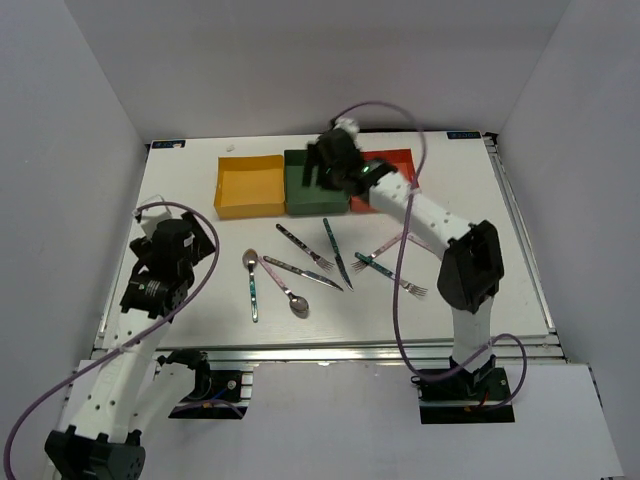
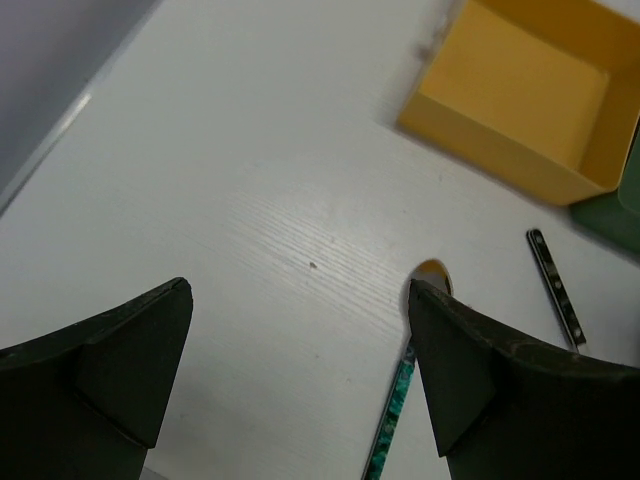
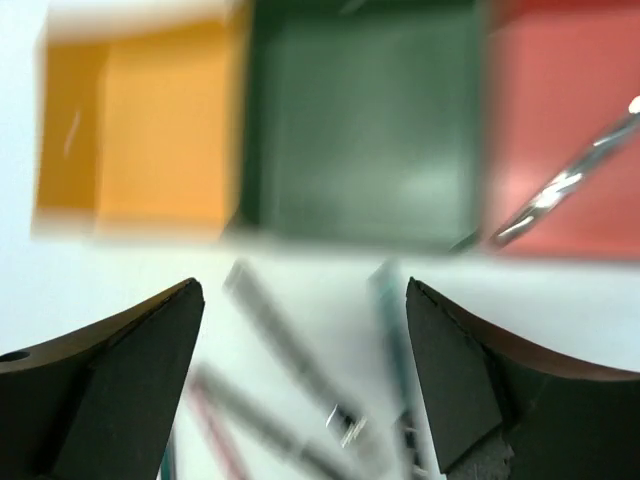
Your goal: Sort the eating utensils into containers
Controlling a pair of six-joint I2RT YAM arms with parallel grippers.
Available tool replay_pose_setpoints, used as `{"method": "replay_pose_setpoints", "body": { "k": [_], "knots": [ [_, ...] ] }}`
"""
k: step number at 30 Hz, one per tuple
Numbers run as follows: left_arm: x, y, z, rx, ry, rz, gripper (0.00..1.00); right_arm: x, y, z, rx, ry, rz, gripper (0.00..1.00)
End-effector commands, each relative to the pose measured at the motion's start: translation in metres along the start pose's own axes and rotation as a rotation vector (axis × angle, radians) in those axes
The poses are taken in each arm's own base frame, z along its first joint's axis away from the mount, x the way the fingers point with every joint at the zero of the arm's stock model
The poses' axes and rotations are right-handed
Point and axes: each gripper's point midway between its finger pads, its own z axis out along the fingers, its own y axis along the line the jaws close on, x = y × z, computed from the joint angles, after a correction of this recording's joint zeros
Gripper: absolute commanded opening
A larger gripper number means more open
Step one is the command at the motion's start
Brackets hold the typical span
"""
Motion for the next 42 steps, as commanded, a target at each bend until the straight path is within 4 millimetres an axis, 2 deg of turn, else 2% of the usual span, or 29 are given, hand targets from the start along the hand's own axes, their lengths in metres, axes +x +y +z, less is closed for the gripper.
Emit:
{"method": "replay_pose_setpoints", "body": {
  "k": [1,2,3,5,6,7,8,9,11,12,17,19,21,22,23,26,28,30,31,32,33,35,36,38,39,41,42],
  "knots": [
    [0.011,-0.028,0.001,0.116,0.102,0.021,0.98,0.073,0.042,-0.063,-0.058,0.078,-0.234,0.87],
    [0.026,-0.034,0.007,0.107,0.189,0.028,0.98,0.111,0.025,-0.061,-0.048,0.142,-0.249,0.87],
    [0.046,-0.058,0.004,0.213,0.298,0.011,0.98,0.102,0.033,-0.079,-0.099,0.094,-0.203,0.87],
    [0.084,-0.079,0.004,0.244,0.409,0.039,0.98,0.118,0.027,-0.094,-0.122,0.115,-0.192,0.86],
    [0.104,-0.082,0.013,0.192,0.439,0.059,0.98,0.124,0.016,-0.105,-0.119,0.123,-0.184,0.86],
    [0.123,-0.093,0.008,0.212,0.467,0.100,0.98,0.125,0.014,-0.111,-0.134,0.119,-0.171,0.86],
    [0.134,-0.102,0.009,0.223,0.479,0.096,0.98,0.129,0.012,-0.116,-0.151,0.123,-0.171,0.86],
    [0.161,-0.100,0.012,0.200,0.534,0.105,0.98,0.132,0.004,-0.124,-0.152,0.120,-0.169,0.86],
    [0.178,-0.102,0.014,0.189,0.542,0.093,0.97,0.136,-0.005,-0.131,-0.139,0.126,-0.184,0.86],
    [0.194,-0.093,0.015,0.169,0.566,0.091,0.96,0.137,-0.011,-0.138,-0.137,0.125,-0.188,0.86],
    [0.221,-0.079,0.023,0.126,0.585,0.092,0.84,0.148,-0.026,-0.155,-0.159,0.139,-0.196,0.86],
    [0.236,-0.071,0.024,0.103,0.617,0.113,0.77,0.151,-0.031,-0.162,-0.171,0.133,-0.184,0.86],
    [0.245,-0.071,0.026,0.109,0.630,0.108,0.63,0.149,-0.029,-0.168,-0.200,0.119,-0.167,0.86],
    [0.252,-0.066,0.025,0.098,0.643,0.117,0.63,0.149,-0.029,-0.169,-0.205,0.115,-0.163,0.85],
    [0.257,-0.064,0.025,0.091,0.652,0.122,0.57,0.151,-0.030,-0.169,-0.207,0.117,-0.163,0.86],
    [0.264,-0.059,0.022,0.092,0.665,0.119,0.33,0.155,-0.026,-0.170,-0.234,0.132,-0.159,0.86],
    [0.263,-0.057,0.020,0.093,0.661,0.105,0.19,0.155,-0.015,-0.171,-0.292,0.126,-0.154,0.86],
    [0.256,-0.056,0.016,0.105,0.643,0.088,0.06,0.169,0.001,-0.174,-0.401,0.174,-0.154,0.87],
    [0.253,-0.054,0.013,0.104,0.640,0.094,0.00,0.169,0.018,-0.180,-0.497,0.177,-0.143,0.88],
    [0.249,-0.057,0.010,0.120,0.630,0.087,0.00,0.173,0.026,-0.183,-0.555,0.192,-0.139,0.88],
    [0.234,-0.067,0.005,0.172,0.592,0.055,0.00,0.182,0.030,-0.182,-0.589,0.213,-0.134,0.88],
    [0.219,-0.085,-0.007,0.276,0.549,0.020,0.00,0.177,0.051,-0.184,-0.693,0.192,-0.091,0.88],
    [0.212,-0.091,-0.013,0.322,0.529,0.005,0.00,0.185,0.054,-0.177,-0.699,0.218,-0.079,0.88],
    [0.189,-0.108,-0.029,0.450,0.466,-0.060,0.00,0.183,0.069,-0.174,-0.743,0.231,-0.020,0.88],
    [0.187,-0.109,-0.033,0.482,0.455,-0.073,0.00,0.193,0.072,-0.164,-0.741,0.265,0.000,0.88],
    [0.172,-0.124,-0.050,0.616,0.422,-0.130,0.00,0.190,0.088,-0.161,-0.792,0.278,0.051,0.87],
    [0.169,-0.131,-0.060,0.695,0.418,-0.151,0.00,0.197,0.096,-0.158,-0.814,0.330,0.093,0.86]
  ]
}}
